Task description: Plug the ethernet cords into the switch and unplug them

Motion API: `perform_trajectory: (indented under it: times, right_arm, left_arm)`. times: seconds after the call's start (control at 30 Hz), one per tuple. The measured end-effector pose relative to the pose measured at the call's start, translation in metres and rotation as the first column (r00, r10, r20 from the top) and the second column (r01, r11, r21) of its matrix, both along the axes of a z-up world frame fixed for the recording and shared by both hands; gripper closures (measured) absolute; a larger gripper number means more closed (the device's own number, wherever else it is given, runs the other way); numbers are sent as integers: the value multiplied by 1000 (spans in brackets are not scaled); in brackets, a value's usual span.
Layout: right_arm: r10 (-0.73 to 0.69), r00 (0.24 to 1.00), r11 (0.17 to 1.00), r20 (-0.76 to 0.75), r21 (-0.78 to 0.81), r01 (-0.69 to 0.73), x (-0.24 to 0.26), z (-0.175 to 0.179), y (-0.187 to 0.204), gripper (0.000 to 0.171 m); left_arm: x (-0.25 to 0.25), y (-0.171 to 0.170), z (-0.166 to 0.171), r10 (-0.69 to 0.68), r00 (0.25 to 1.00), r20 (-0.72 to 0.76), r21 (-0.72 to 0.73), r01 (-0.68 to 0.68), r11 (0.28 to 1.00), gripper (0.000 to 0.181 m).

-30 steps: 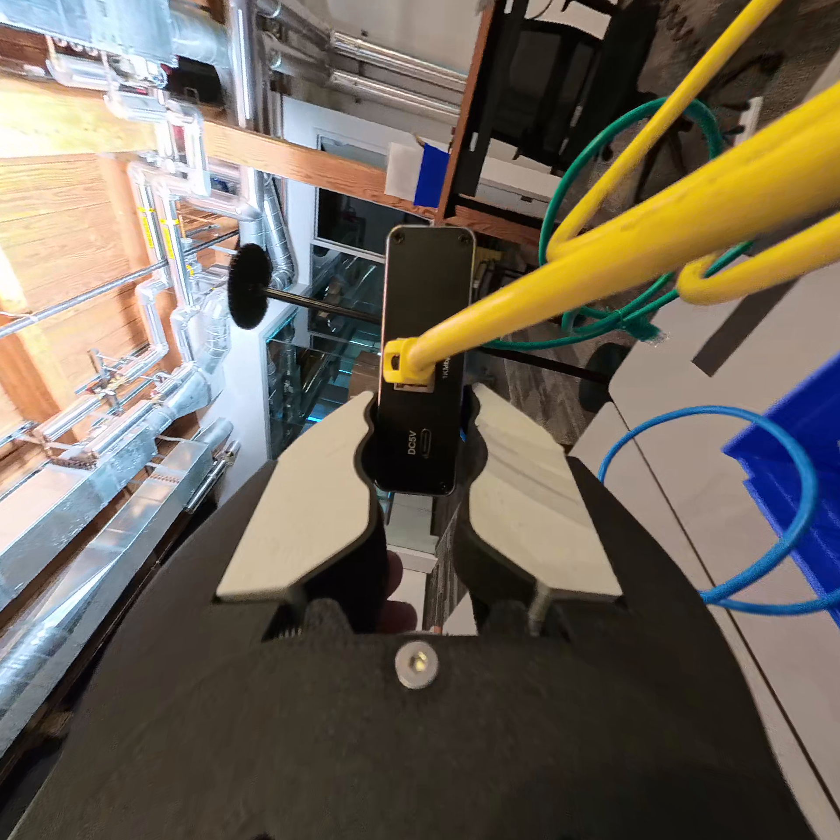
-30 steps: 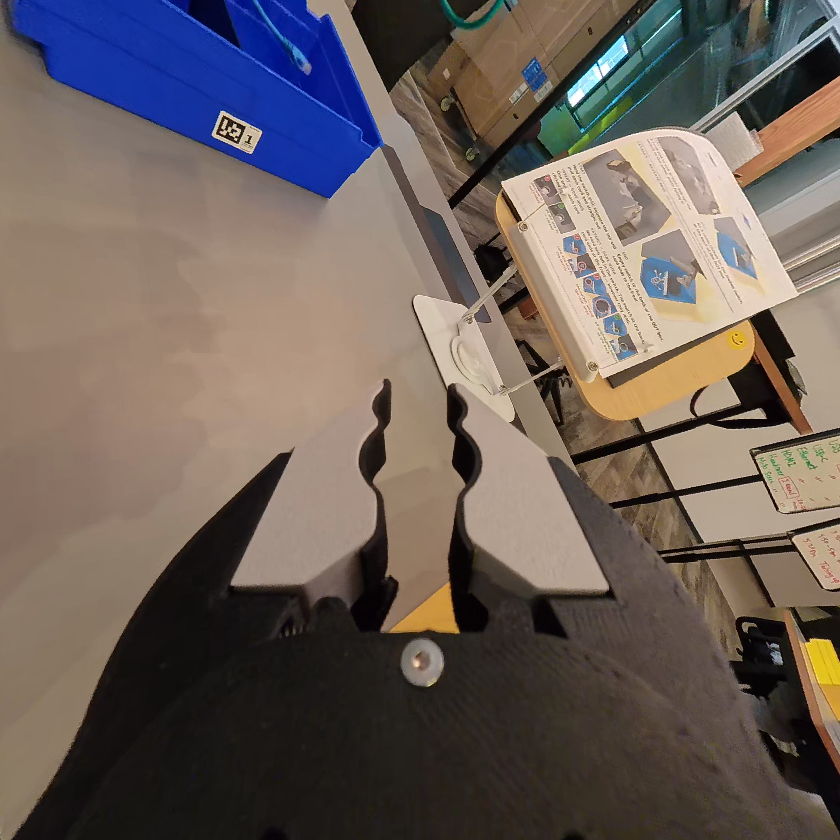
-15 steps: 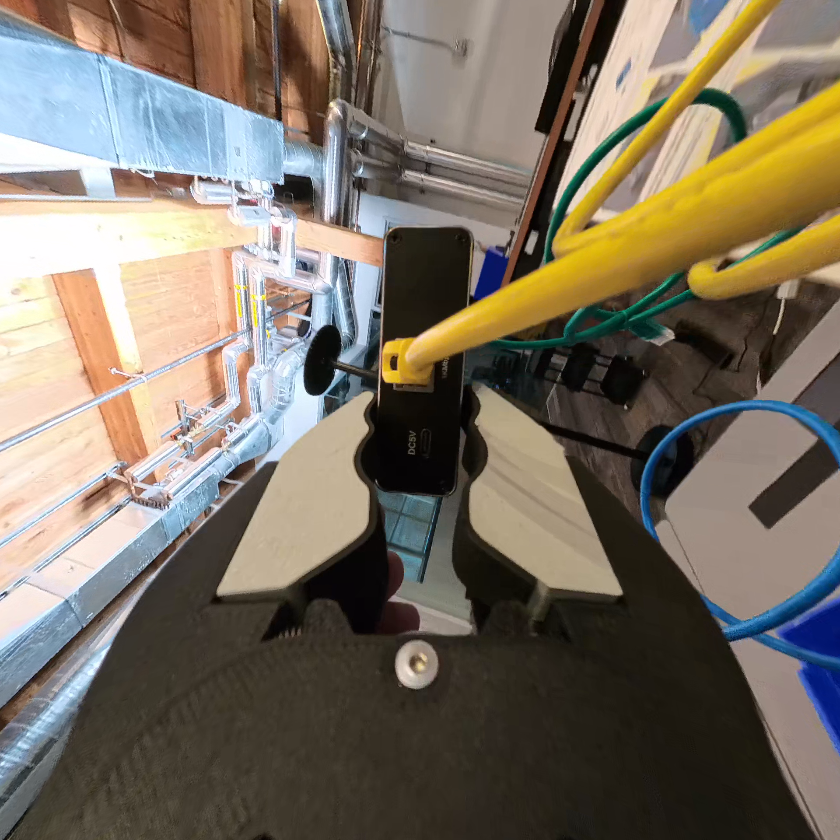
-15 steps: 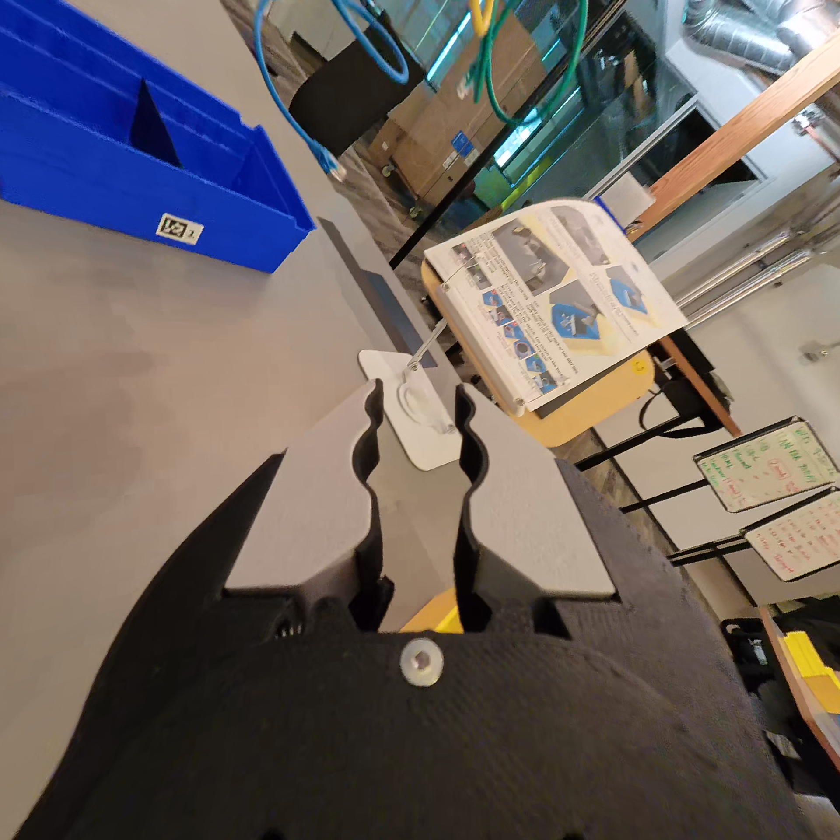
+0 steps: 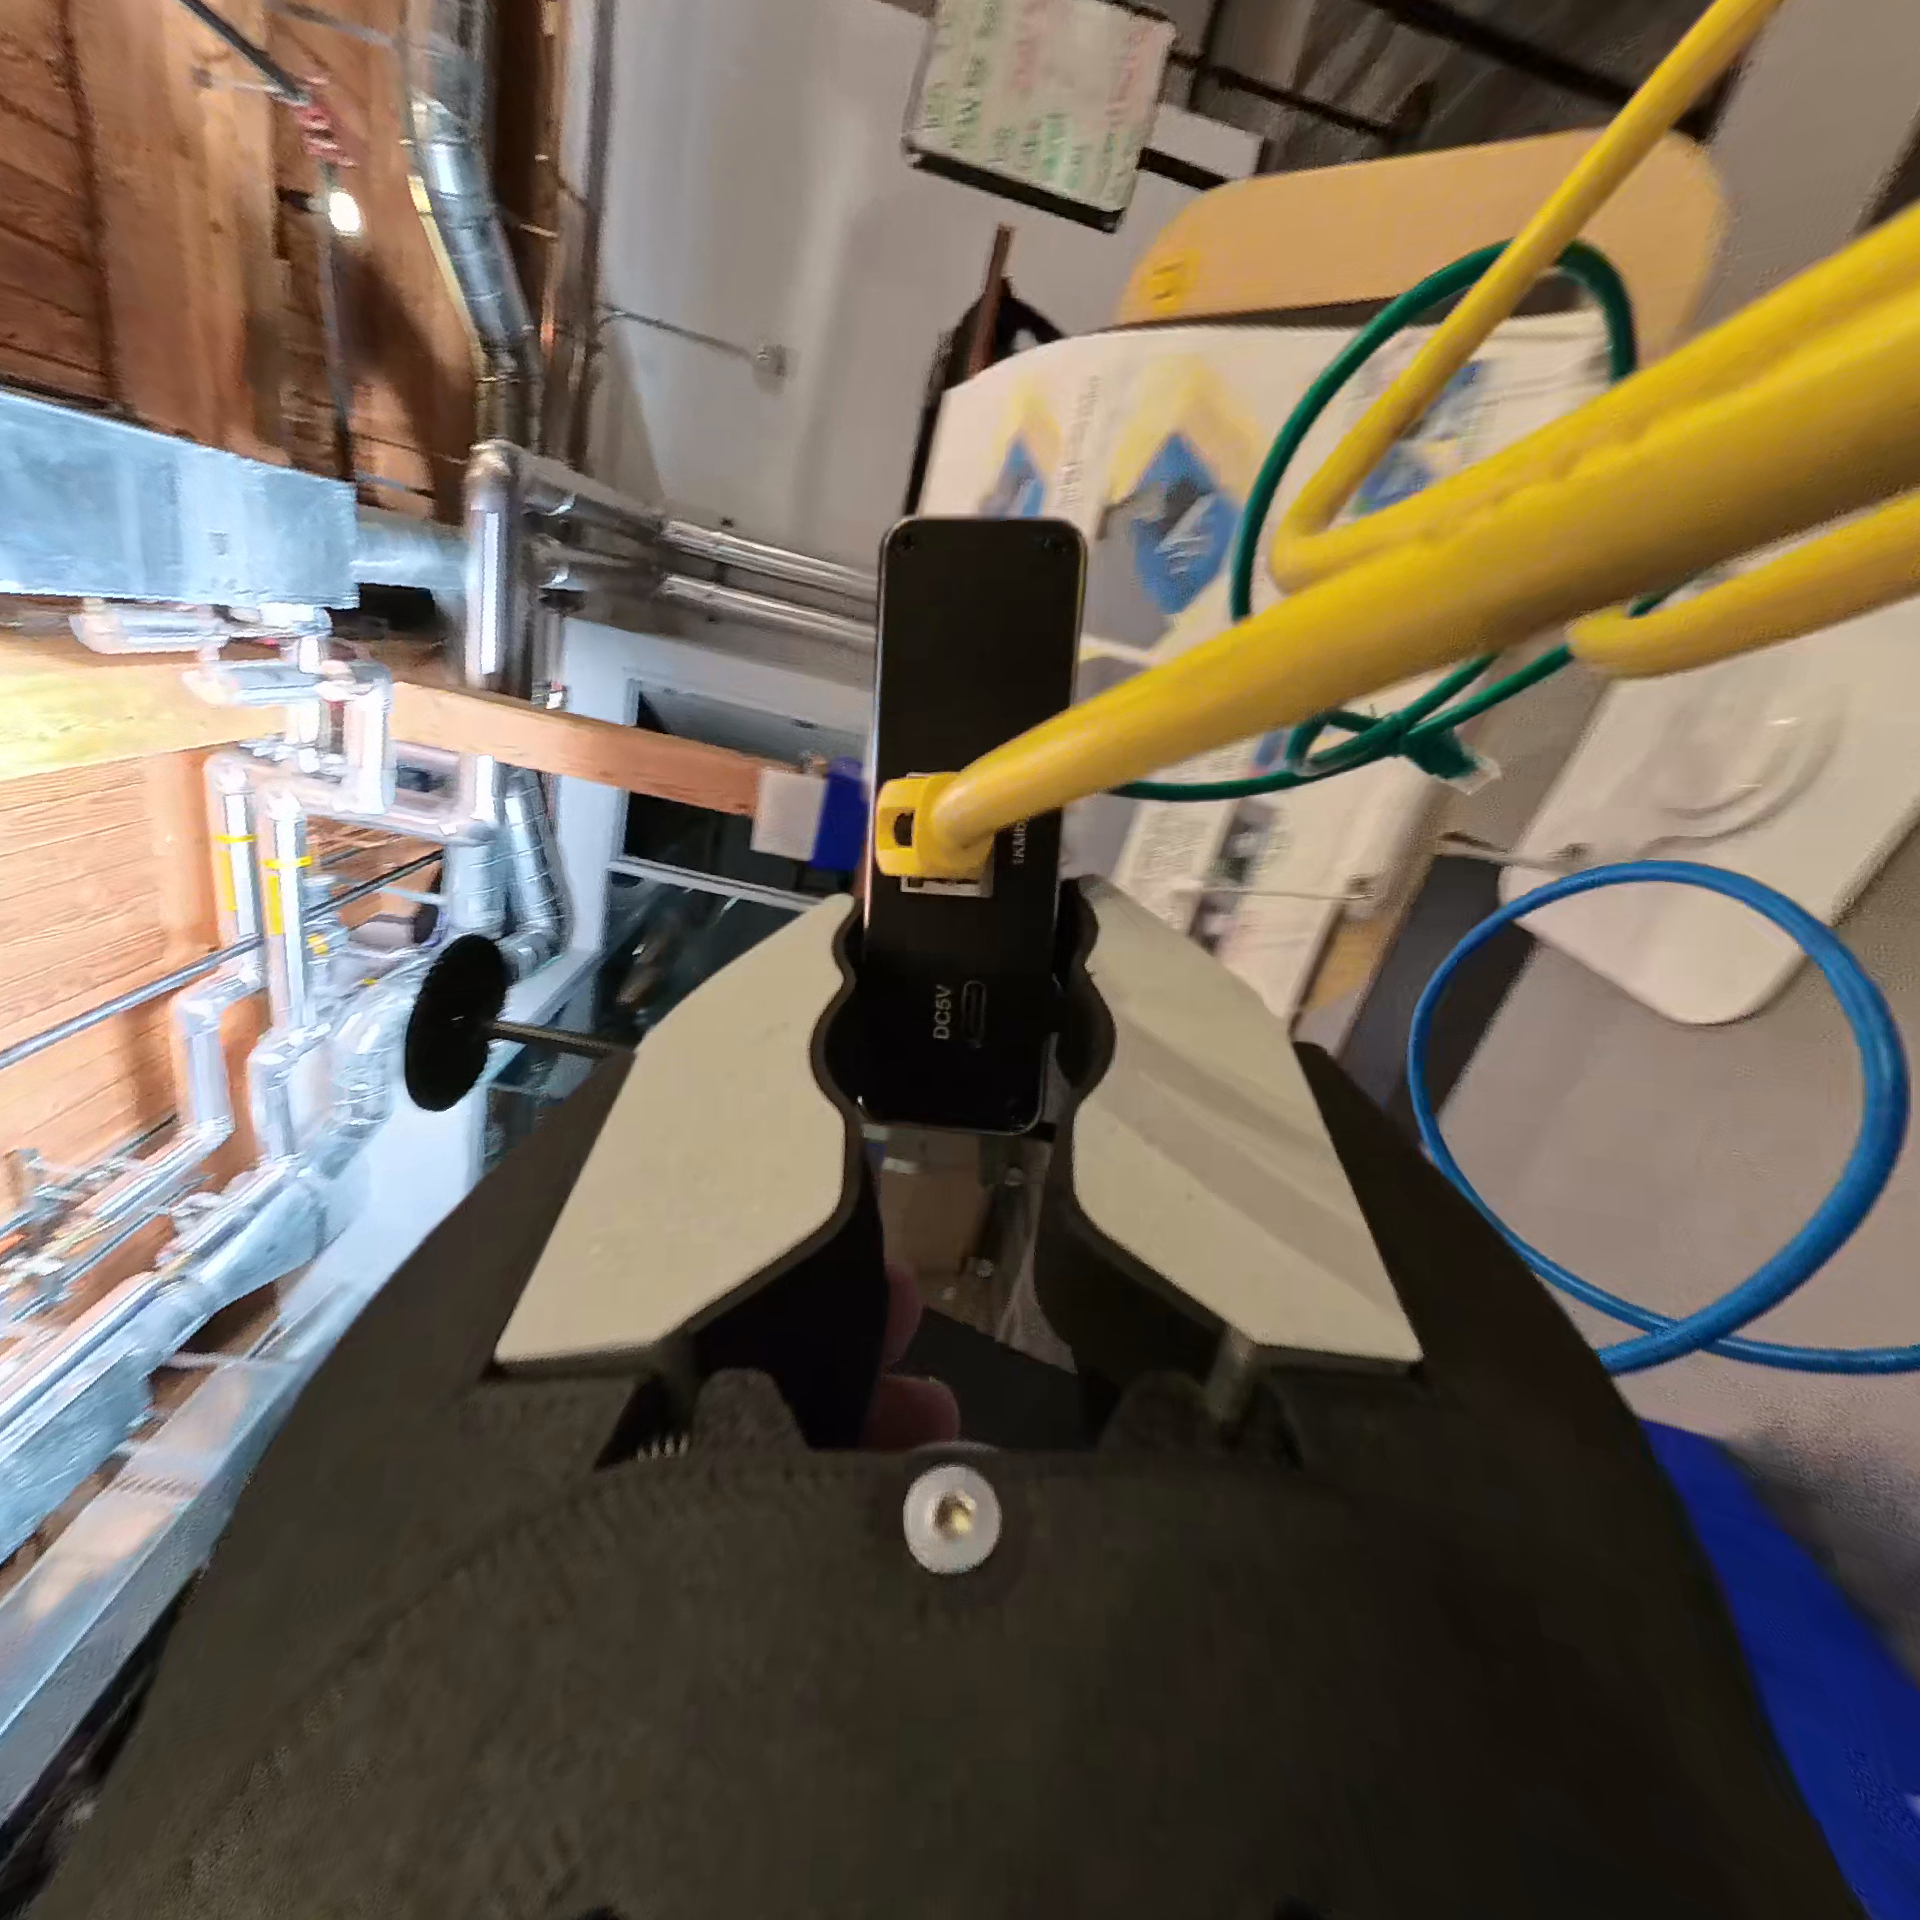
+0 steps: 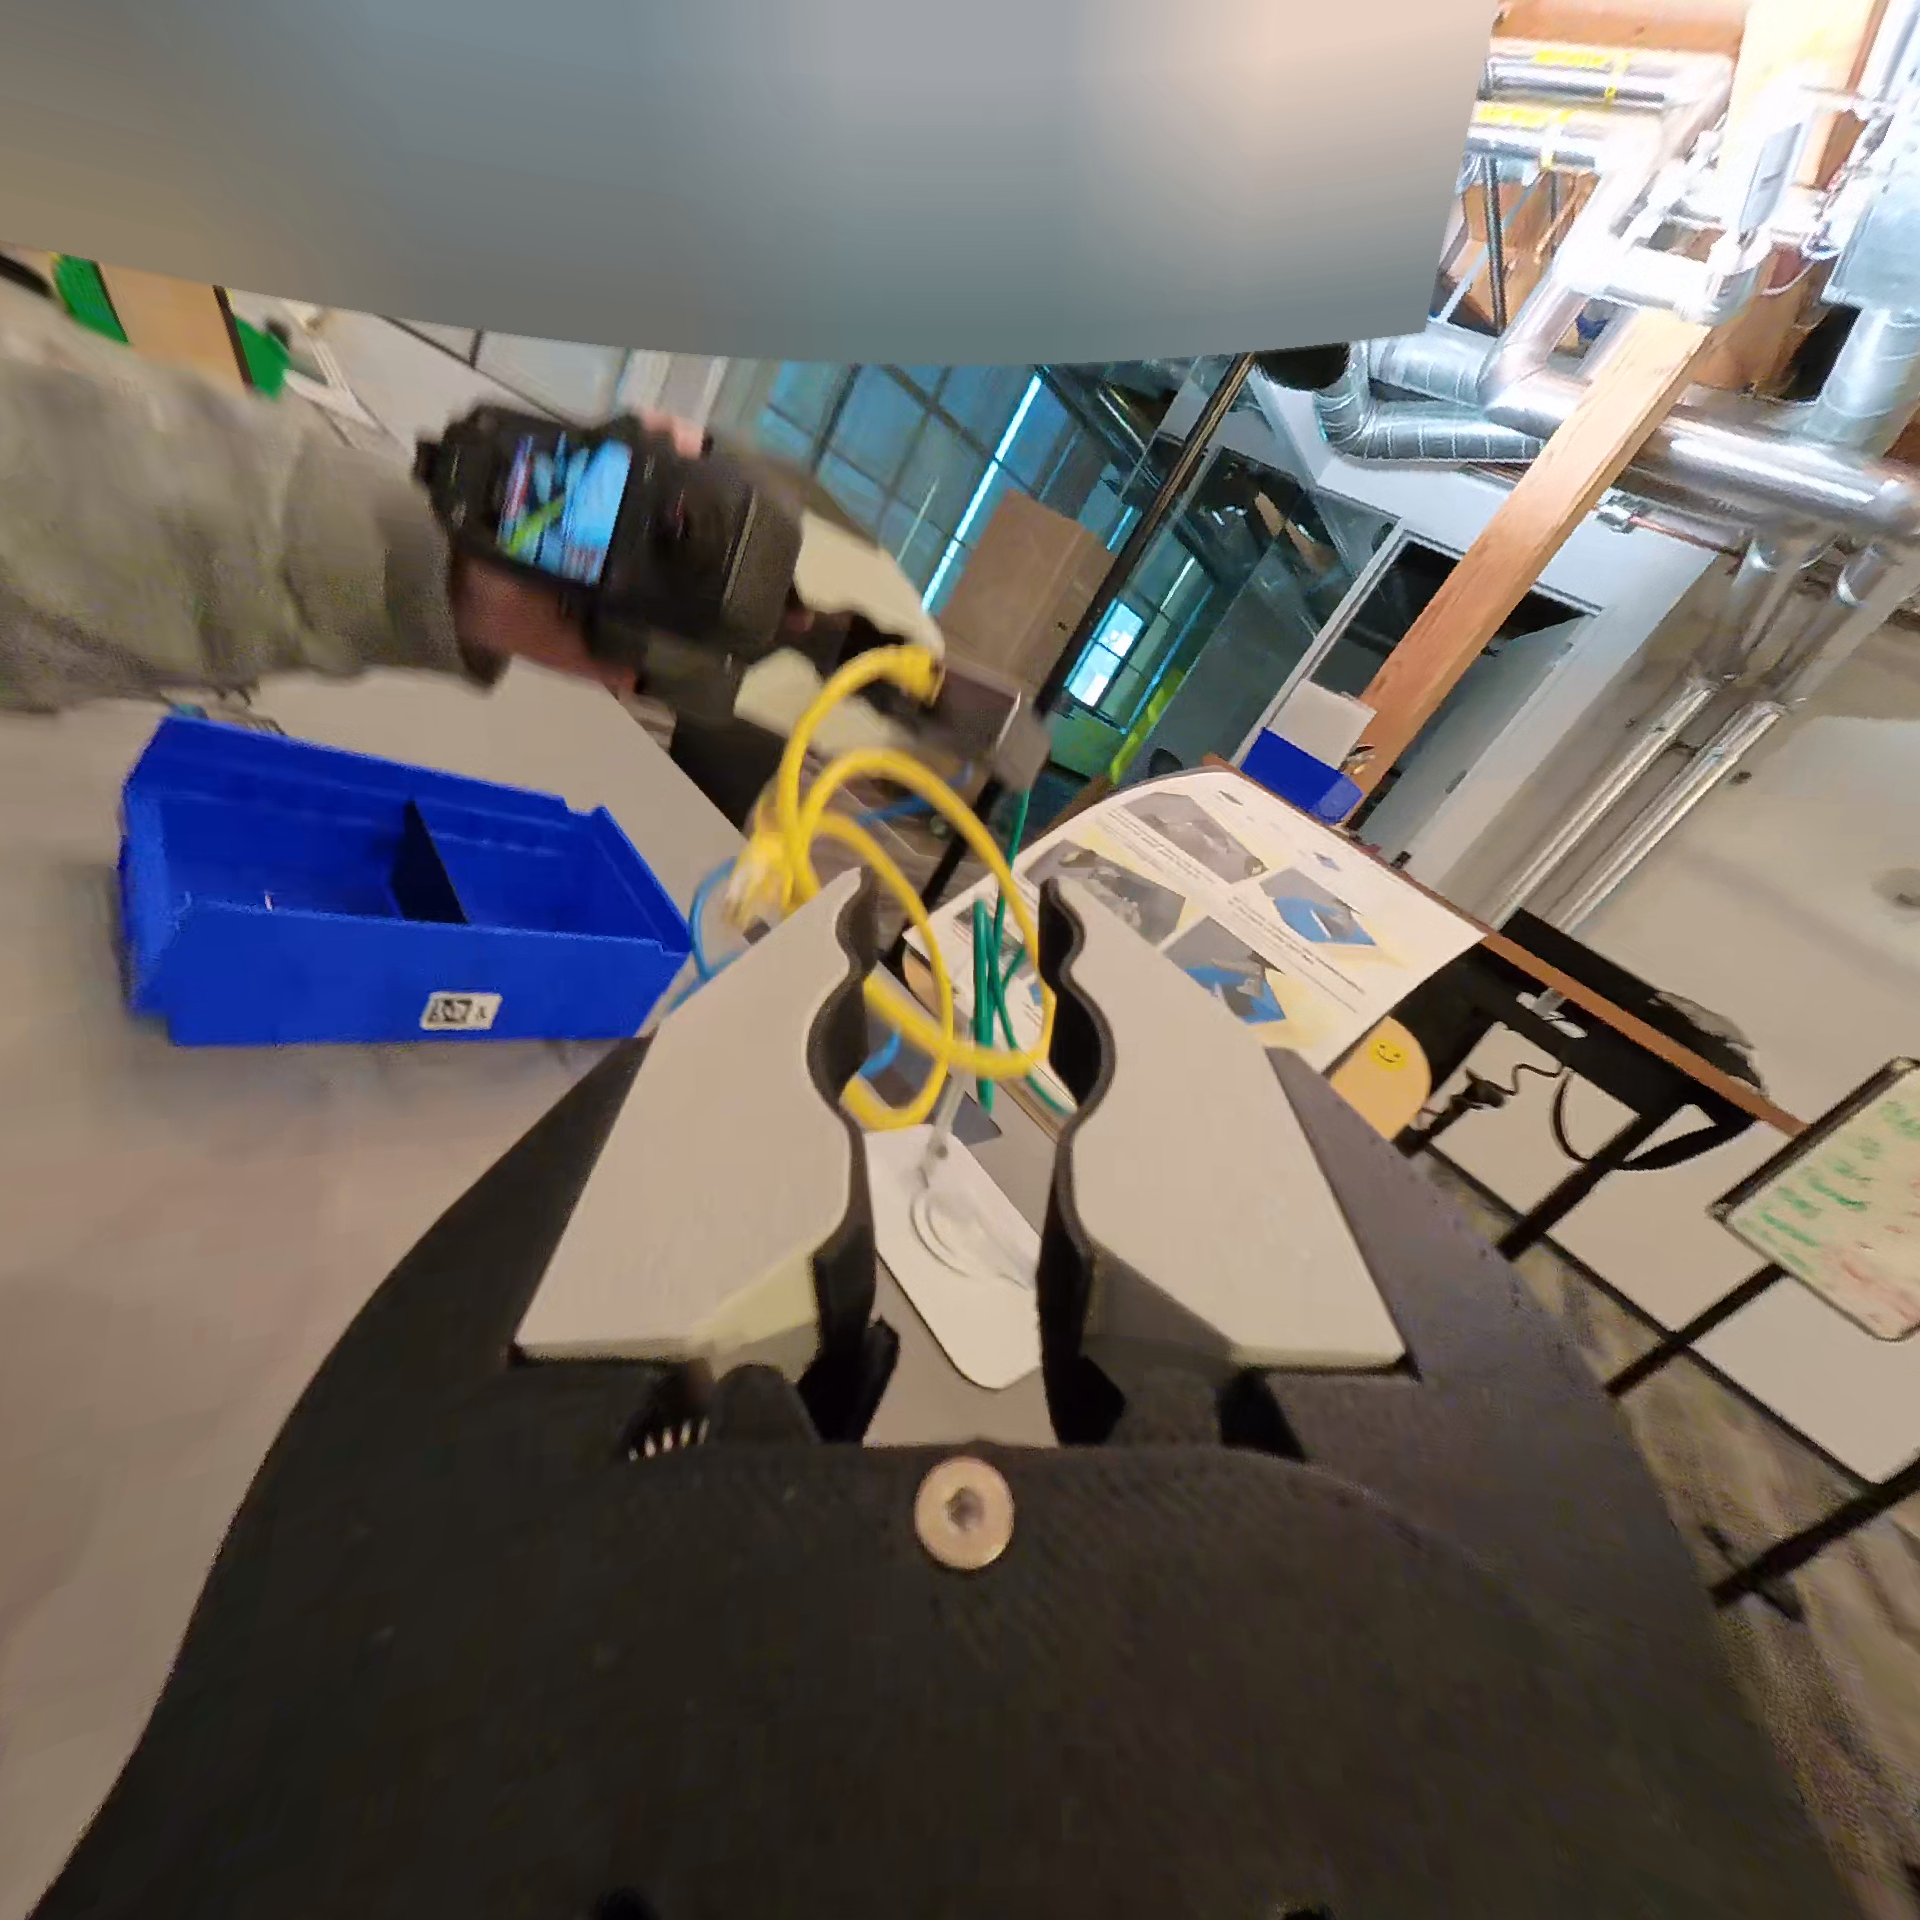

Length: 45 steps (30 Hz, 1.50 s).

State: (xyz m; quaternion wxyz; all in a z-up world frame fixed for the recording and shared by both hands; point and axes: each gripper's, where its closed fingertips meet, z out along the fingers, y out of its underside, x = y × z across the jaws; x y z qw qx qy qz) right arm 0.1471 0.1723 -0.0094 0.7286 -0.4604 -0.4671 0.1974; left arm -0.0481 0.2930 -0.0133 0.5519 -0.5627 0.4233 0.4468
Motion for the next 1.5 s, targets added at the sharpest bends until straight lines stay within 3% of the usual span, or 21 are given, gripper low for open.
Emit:
perform_trajectory:
  times: [0.2,0.37,0.5,0.63,0.8,0.87,0.97,1.13,1.33,1.5]
  right_arm:
    - [72,997,989,31,-135,-67,-35,-19,27,142]
    - [105,989,940,108,-335,-64,-69,-71,59,134]
    - [43,971,974,234,-228,12,-79,-108,92,122]
    - [27,912,1000,410,-22,-19,-103,-141,91,116]
    - [-42,849,989,526,141,-38,-122,-162,95,123]
    - [-62,842,977,537,204,-58,-130,-164,93,135]
    - [-50,842,959,538,261,-109,-135,-166,85,139]
    - [65,871,968,487,181,-173,-137,-165,75,140]
    - [255,903,957,345,43,-287,-133,-152,61,140]
    - [473,843,874,258,-17,-485,-139,-142,25,140]
  left_arm:
    - [36,2,-87,-27,998,-56,-114,21,993,148]
    - [46,-1,-123,-51,990,-132,-116,35,993,149]
    - [47,-7,-139,-78,989,-122,-155,58,986,149]
    - [47,-14,-152,-101,987,-122,-222,72,972,149]
    - [55,-26,-156,-165,980,-109,-256,133,957,148]
    - [60,-32,-156,-194,977,-93,-272,163,949,149]
    - [59,-37,-158,-200,975,-100,-288,164,943,148]
    - [61,-48,-152,-269,959,-85,-275,237,932,144]
    - [49,-72,-137,-317,942,107,-321,334,886,89]
    - [50,-76,-139,-378,913,152,-361,408,839,83]
